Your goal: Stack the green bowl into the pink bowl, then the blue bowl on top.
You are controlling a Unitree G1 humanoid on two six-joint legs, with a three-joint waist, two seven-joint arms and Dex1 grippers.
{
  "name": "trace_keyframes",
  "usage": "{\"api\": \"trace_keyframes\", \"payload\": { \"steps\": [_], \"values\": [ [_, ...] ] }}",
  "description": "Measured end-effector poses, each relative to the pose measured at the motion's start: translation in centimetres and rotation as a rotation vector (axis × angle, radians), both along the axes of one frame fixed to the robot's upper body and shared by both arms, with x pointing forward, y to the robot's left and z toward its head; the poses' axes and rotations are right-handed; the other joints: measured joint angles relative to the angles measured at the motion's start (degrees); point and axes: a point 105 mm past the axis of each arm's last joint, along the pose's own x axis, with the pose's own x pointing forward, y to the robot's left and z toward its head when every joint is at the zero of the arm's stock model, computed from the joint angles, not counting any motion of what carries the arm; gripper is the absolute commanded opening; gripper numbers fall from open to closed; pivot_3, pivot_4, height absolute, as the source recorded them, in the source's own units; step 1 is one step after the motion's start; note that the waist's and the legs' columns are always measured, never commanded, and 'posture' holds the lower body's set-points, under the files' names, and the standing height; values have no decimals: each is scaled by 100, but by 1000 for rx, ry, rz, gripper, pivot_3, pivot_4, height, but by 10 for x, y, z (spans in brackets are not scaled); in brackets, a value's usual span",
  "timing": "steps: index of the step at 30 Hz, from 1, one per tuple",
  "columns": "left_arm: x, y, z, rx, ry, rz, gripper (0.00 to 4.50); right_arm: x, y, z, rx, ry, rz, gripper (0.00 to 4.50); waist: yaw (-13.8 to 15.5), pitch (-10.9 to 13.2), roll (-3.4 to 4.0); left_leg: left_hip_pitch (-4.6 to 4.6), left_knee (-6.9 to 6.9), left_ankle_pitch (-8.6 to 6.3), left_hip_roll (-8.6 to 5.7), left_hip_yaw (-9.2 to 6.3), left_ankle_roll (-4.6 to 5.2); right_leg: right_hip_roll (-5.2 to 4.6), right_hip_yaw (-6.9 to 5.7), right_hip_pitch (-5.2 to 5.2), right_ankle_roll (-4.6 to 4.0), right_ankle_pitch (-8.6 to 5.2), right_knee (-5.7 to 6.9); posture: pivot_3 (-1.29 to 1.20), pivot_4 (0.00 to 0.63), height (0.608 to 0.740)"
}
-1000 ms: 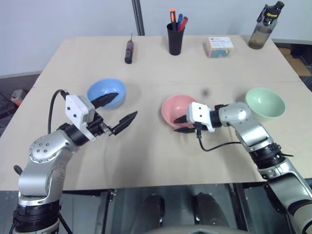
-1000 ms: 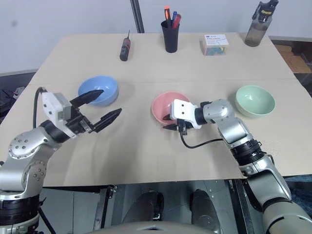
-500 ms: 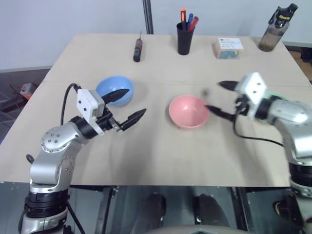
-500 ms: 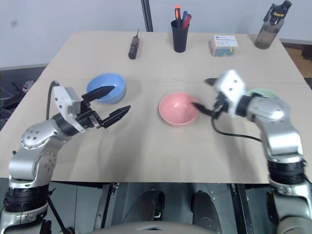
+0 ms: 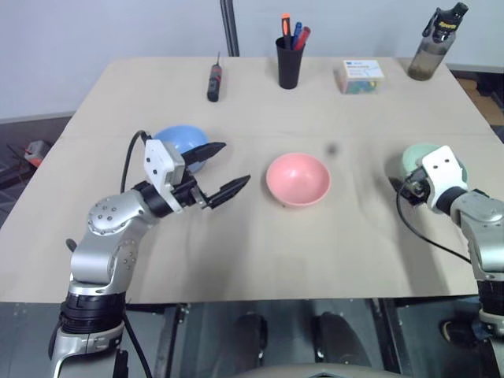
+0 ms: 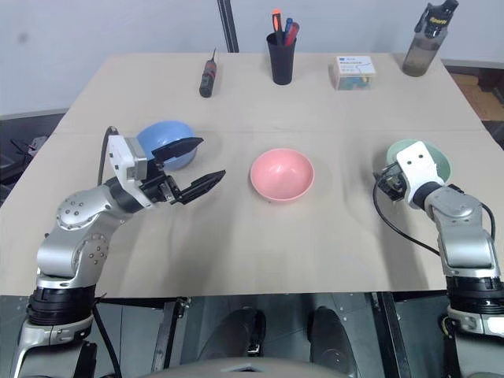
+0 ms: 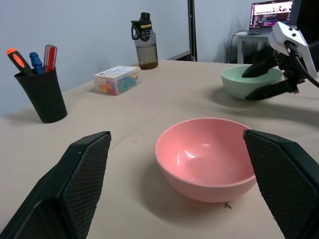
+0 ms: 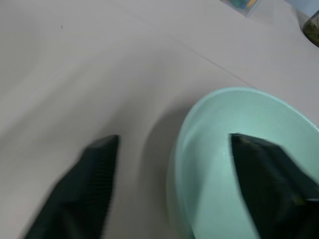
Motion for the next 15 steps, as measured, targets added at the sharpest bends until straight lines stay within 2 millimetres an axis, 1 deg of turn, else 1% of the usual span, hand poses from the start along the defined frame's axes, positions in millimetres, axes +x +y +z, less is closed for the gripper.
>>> {"api": "trace_keyframes", "payload": {
  "steps": [1, 3, 5, 12, 13, 15],
  "values": [
    [0, 1, -1, 1, 3, 3, 4500, 2, 0, 1, 0, -1, 1, 1989, 2, 0, 0, 0, 0, 0, 0, -1, 0, 0, -1, 0, 0, 0, 0, 0, 150, 740],
    [-1, 2, -4, 1, 14, 9, 4500, 4, 1, 0, -1, 0, 6, 960, 8, 0, 0, -1, 0, 0, 1, -3, 0, 1, -3, 0, 0, 0, -1, 0, 150, 740],
    [-1, 3, -4, -1, 15, 17, 4500, 5, 1, -3, 0, 8, 8, 69, 19, 0, 0, -2, 0, 0, 0, -4, 0, 0, -3, 0, 0, 0, -2, 0, 150, 740],
    [0, 4, -4, -5, 13, 32, 4500, 8, 2, -5, -7, 12, 30, 69, 16, 0, 0, -2, 0, 0, 0, -3, 0, 1, -3, 0, 0, 0, -1, 0, 150, 740],
    [0, 4, -4, -6, 14, 35, 4500, 9, 6, -2, -11, -1, 51, 69, 13, 1, 1, -2, 0, 0, 0, -3, 0, 0, -2, -1, 0, 0, -1, 0, 150, 740],
    [0, 5, -5, -8, 15, 44, 4500, 11, 21, 8, -2, -37, 130, 69, -18, 1, 1, -1, 0, 0, 2, 0, 0, 2, 1, -1, 0, 0, -1, 0, 150, 740]
  ]
}}
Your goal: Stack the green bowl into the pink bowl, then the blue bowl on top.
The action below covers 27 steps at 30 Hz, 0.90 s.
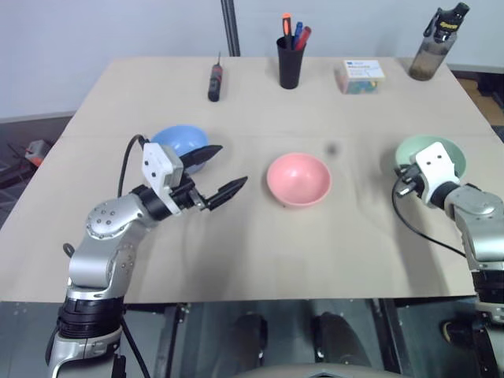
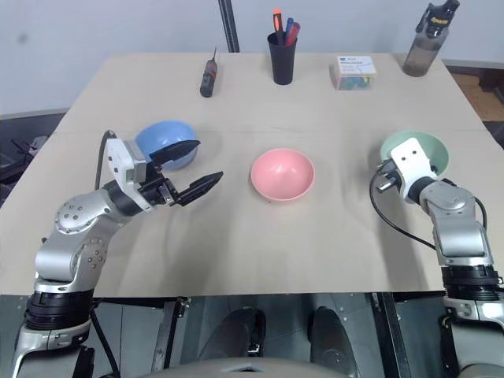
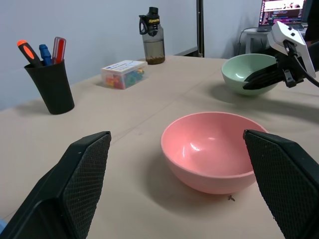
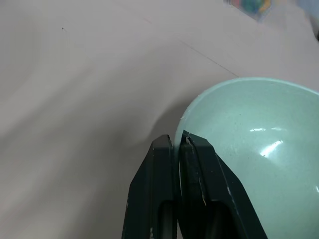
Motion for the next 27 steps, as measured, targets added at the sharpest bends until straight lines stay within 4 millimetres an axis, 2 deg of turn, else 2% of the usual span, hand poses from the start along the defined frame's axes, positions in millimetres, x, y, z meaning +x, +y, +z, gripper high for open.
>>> {"api": "trace_keyframes", "payload": {
  "steps": [3, 4, 5, 7, 8, 9, 10, 11, 13, 14, 18, 21, 23, 25, 27],
  "values": [
    [1, 4, 1, -6, -4, 23, 4500, -5, 47, 31, 89, -90, 226, 69, -36, 1, 1, 1, 0, 0, 7, -2, -1, 5, -2, 0, 0, 0, 2, 0, 150, 740],
    [1, 6, 2, -8, -8, 38, 4500, -15, 77, 48, 114, -136, 374, 69, -44, 1, 1, 0, -1, 0, 8, -5, -1, 5, -4, 0, 0, 0, 1, 0, 150, 740],
    [2, 7, 2, -8, -9, 43, 4500, -18, 86, 53, 117, -149, 414, 69, -44, 1, 1, 0, -1, 0, 7, -6, -1, 4, -5, 0, 0, 0, 0, 0, 150, 740],
    [6, 11, 1, 5, -14, 93, 4500, -32, 116, 66, 139, -164, 566, 69, -36, 0, 0, -1, 0, 0, 3, -9, 0, 0, -7, 1, 0, 0, -3, 0, 150, 740],
    [7, 12, 1, 7, -15, 106, 4500, -36, 125, 68, 141, -164, 609, 69, -19, 0, 0, -2, 2, -1, 1, -12, 1, -2, -9, 2, 0, 0, -3, 0, 150, 740],
    [9, 16, 1, 9, -16, 139, 4500, -48, 147, 65, 149, -128, 720, 69, 22, -1, -2, -2, 2, -1, 0, -15, 1, -3, -13, 3, 0, 0, -6, 0, 150, 740],
    [10, 16, 1, 11, -17, 146, 4500, -51, 154, 63, 151, -113, 749, 69, 37, -1, -2, -3, 2, 0, 0, -18, 0, -3, -16, 3, 0, 0, -5, 0, 150, 740],
    [11, 18, 0, 12, -16, 161, 4500, -59, 170, 51, 168, -44, 817, 69, 48, -1, -2, -7, 4, 0, -3, -22, 0, -5, -19, 2, 0, 0, -5, 0, 150, 740],
    [11, 18, 0, 12, -15, 167, 4500, -60, 173, 49, 168, -33, 831, 761, 41, -1, -2, -8, 4, 0, -3, -21, 0, -5, -18, 1, 0, 0, -5, 0, 150, 740],
    [13, 20, 0, 14, -14, 186, 4500, -62, 178, 43, 156, -10, 847, 920, 36, -1, -3, -5, 4, 0, -2, -21, -1, -4, -18, 2, 0, 0, -5, 0, 150, 740],
    [15, 25, -2, 20, -10, 233, 4500, -62, 186, 26, 157, 63, 869, 2461, 29, -1, -2, -6, 4, 0, -2, -20, -1, -3, -17, 0, 0, 0, -3, 0, 150, 740],
    [17, 29, -4, 29, 0, 272, 4500, -63, 187, 26, 166, 74, 877, 3755, 32, -1, -2, -6, 4, 0, -2, -21, -1, -3, -18, 1, 0, 0, -4, 0, 150, 740],
    [21, 35, -6, 45, 5, 338, 4500, -64, 189, 29, 187, 70, 888, 4426, 32, -1, -2, -6, 4, 0, -2, -21, -1, -3, -18, 1, 0, 0, -3, 0, 150, 740],
    [29, 47, -10, 143, -3, 483, 4500, -60, 191, 42, 250, 19, 879, 4426, 29, -1, -2, -6, 3, 0, -4, -21, -1, -1, -17, 0, 0, 0, 0, 0, 150, 740],
    [34, 58, -15, 252, -2, 601, 4500, -55, 188, 66, 306, -72, 860, 4426, 30, 0, -2, -5, 3, 0, -5, -19, -1, 0, -15, -1, 0, 0, 3, 0, 150, 740]
  ]
}}
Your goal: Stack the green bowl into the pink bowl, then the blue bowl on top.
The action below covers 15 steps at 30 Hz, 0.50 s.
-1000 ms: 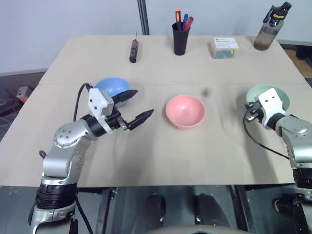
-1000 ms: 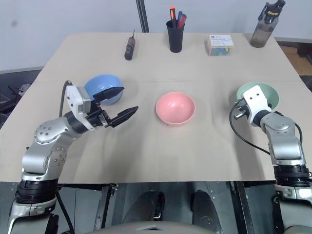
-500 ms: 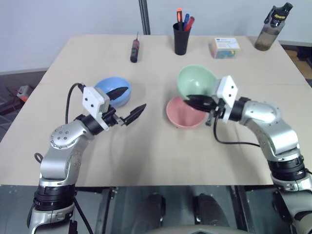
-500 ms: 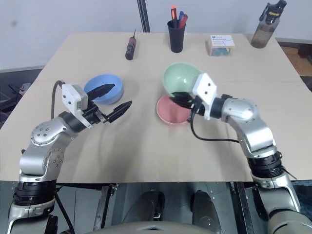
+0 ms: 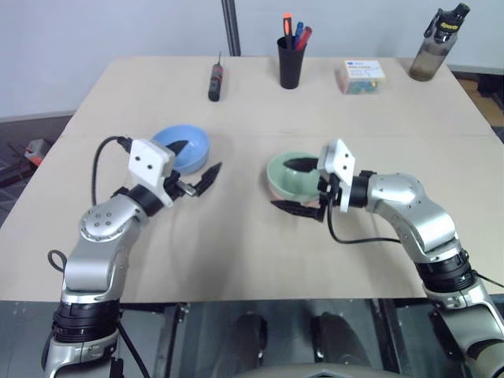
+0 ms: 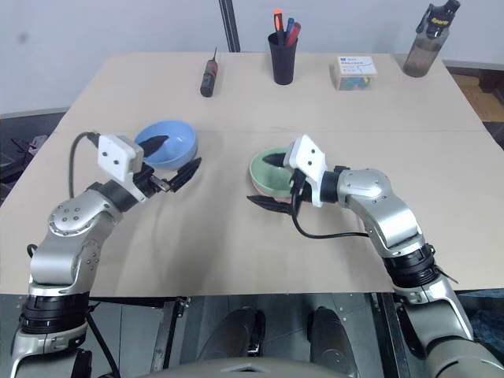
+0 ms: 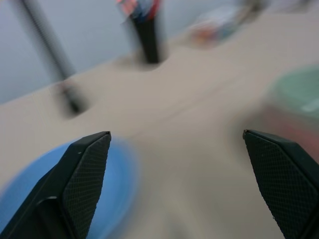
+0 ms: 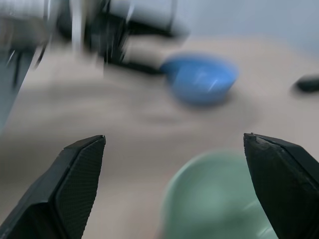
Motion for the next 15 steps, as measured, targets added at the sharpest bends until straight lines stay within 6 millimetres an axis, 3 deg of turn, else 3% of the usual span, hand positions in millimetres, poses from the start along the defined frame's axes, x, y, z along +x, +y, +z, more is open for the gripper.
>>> {"api": "trace_keyframes", "payload": {
  "steps": [3, 9, 12, 15],
  "values": [
    [4, 1, -5, 130, 49, 39, 4500, 0, -7, 17, 33, -56, -11, 4426, 27, 0, -1, -2, 0, 0, -3, -10, 0, -1, -11, 0, 0, 0, -6, 0, 150, 740],
    [22, 0, -7, 398, 166, 99, 4500, -2, -19, 20, -15, -144, -28, 4426, 1, 1, -1, -3, -2, 0, -11, -3, 0, 0, -4, 0, 0, 0, -3, 0, 150, 740],
    [25, -2, -23, 444, 231, 85, 3389, -1, -23, 18, -29, -151, -47, 4500, -32, 1, -1, -5, -5, 0, -5, 5, 0, 6, 2, -9, 0, 0, 2, 0, 150, 740],
    [31, 0, -25, 473, 253, 94, 2030, 1, -25, 18, -30, -155, -66, 4500, -15, 2, -2, -8, -2, 1, -1, 3, -1, 6, 1, -9, 0, 0, 2, 0, 150, 740]
  ]
}}
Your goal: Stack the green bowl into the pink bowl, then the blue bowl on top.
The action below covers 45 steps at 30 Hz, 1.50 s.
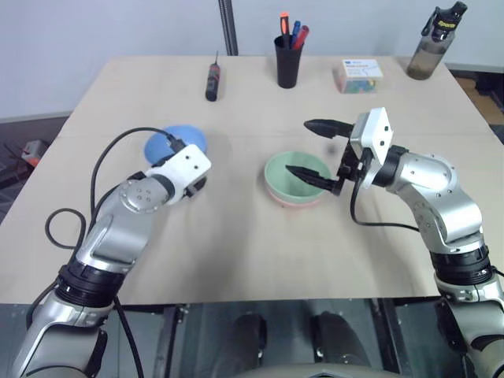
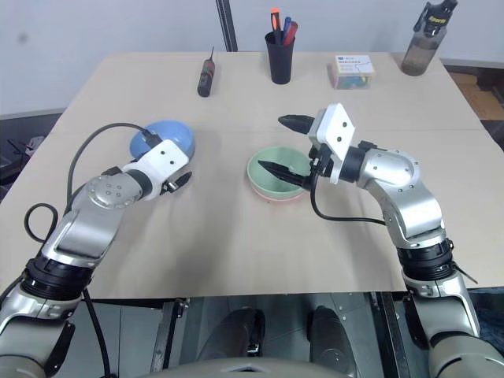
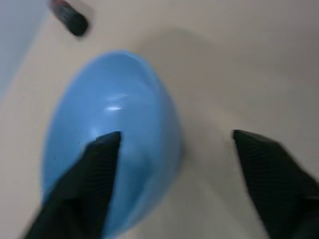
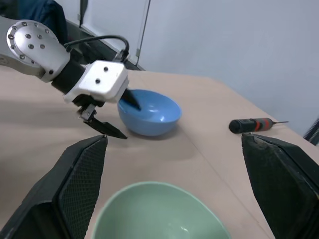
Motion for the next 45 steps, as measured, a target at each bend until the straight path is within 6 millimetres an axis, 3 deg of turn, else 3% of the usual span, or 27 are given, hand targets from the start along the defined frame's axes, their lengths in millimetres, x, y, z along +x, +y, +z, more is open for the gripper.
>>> {"api": "trace_keyframes", "payload": {
  "steps": [5, 6, 14, 18, 23, 28, 32, 40, 41, 45],
  "values": [
    [8, 4, 7, 25, -14, 17, 64, 0, -4, -6, -4, 13, -22, 4500, 19, 0, -1, -3, 2, -1, -3, -1, 1, -5, -1, 0, 0, 0, -2, 0, 150, 740],
    [9, 7, 5, 29, -5, 25, 24, 0, -6, -9, -7, 21, -37, 4500, 19, 0, 0, -6, 2, -1, -3, -2, 1, -5, -2, -2, 0, 0, -2, 0, 150, 740],
    [12, -12, 19, -29, -21, -64, 24, 0, -23, -10, -13, 8, -103, 4500, 31, -1, -2, -64, 29, 0, -3, -15, 1, -5, -14, -46, 0, 0, 7, 0, 150, 740],
    [4, -71, 63, -204, -96, -384, 24, -13, -64, -28, -60, 25, -219, 4500, 93, 0, -4, -79, 32, 0, -11, -25, 1, -14, -24, -49, 0, 0, 0, 0, 150, 740],
    [-36, -122, 96, -252, -35, -860, 24, -48, -115, -43, -111, 97, -314, 4500, 101, 0, -3, -69, 30, 0, -8, -18, 2, -11, -21, -39, 1, 0, -3, 0, 150, 740],
    [-45, -138, 94, -214, 49, -1071, 24, -75, -150, -32, -83, 113, -428, 4500, 18, -1, -2, -24, 35, -3, -5, -9, 9, -1, -10, -2, 1, 0, 17, 0, 150, 740],
    [-42, -147, 91, -200, 77, -1159, 24, -86, -155, -32, -86, 125, -452, 4500, 22, 0, -3, 23, 31, -15, -3, -6, 30, 0, -7, 45, 2, -1, 9, 0, 150, 740],
    [-37, -151, 87, -198, 153, -1257, 24, -109, -153, -31, -86, 126, -477, 4500, 33, 0, -3, 23, 34, -15, -3, -10, 30, 0, -10, 47, 2, -1, 9, 0, 150, 740],
    [-37, -152, 85, -207, 188, -1267, 661, -111, -154, -31, -85, 125, -486, 4500, 35, 0, -3, 22, 34, -15, -3, -11, 30, 0, -11, 48, 3, -1, 9, 0, 150, 740],
    [-38, -161, 78, -231, 246, -1307, 1851, -112, -150, -29, -76, 113, -485, 4500, 37, 0, -4, 22, 35, -15, -3, -11, 30, 0, -10, 49, 3, -1, 7, 0, 150, 740]
  ]
}}
